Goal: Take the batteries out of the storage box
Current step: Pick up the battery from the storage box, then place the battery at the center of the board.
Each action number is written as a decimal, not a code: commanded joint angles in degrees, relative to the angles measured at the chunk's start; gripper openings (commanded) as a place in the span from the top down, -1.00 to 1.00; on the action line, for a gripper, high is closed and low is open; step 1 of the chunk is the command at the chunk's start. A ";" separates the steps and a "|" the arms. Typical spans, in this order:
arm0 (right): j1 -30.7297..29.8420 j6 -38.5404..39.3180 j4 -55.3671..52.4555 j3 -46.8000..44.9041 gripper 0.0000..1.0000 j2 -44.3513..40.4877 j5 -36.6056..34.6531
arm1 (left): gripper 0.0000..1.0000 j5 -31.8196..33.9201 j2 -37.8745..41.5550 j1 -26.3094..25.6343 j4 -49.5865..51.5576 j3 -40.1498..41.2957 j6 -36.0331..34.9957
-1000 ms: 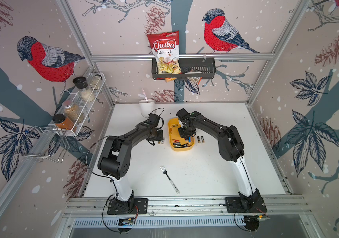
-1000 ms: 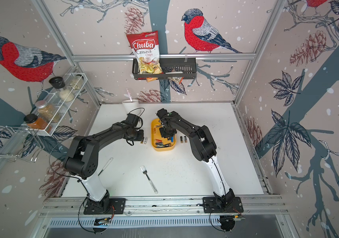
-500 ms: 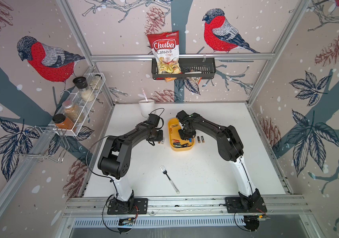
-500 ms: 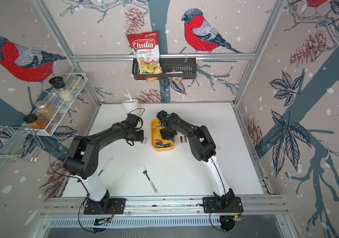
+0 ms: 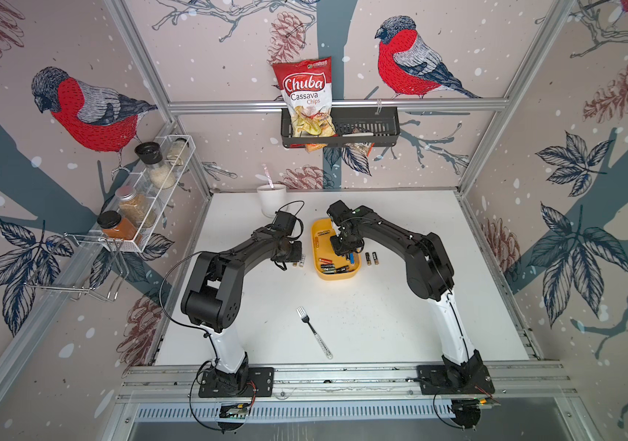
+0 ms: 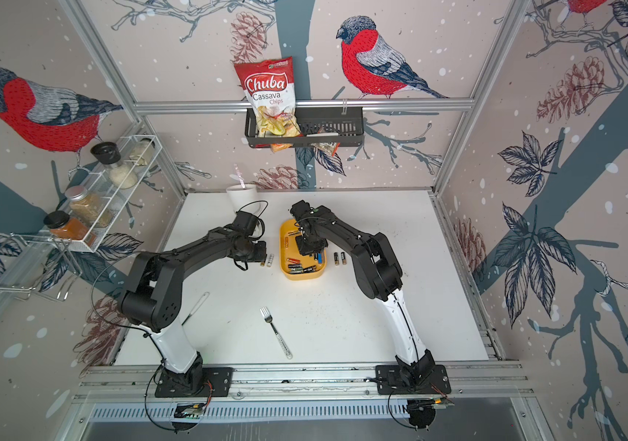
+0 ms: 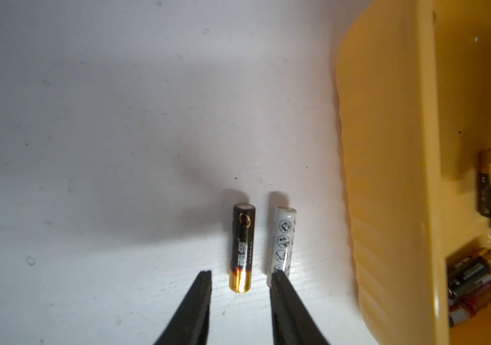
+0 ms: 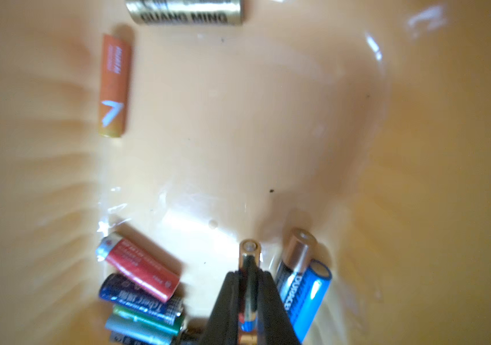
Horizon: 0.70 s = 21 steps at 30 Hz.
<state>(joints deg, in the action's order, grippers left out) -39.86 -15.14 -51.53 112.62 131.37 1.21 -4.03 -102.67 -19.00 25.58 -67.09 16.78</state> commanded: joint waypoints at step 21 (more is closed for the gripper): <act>12.69 1.07 0.05 -14.04 0.71 -18.05 -2.62 | 0.24 -0.41 0.23 0.11 -0.71 -0.37 0.54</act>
<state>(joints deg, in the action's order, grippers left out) -27.94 -14.87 -52.84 101.58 115.24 -0.49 -4.27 -102.67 -19.00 25.58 -67.11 17.15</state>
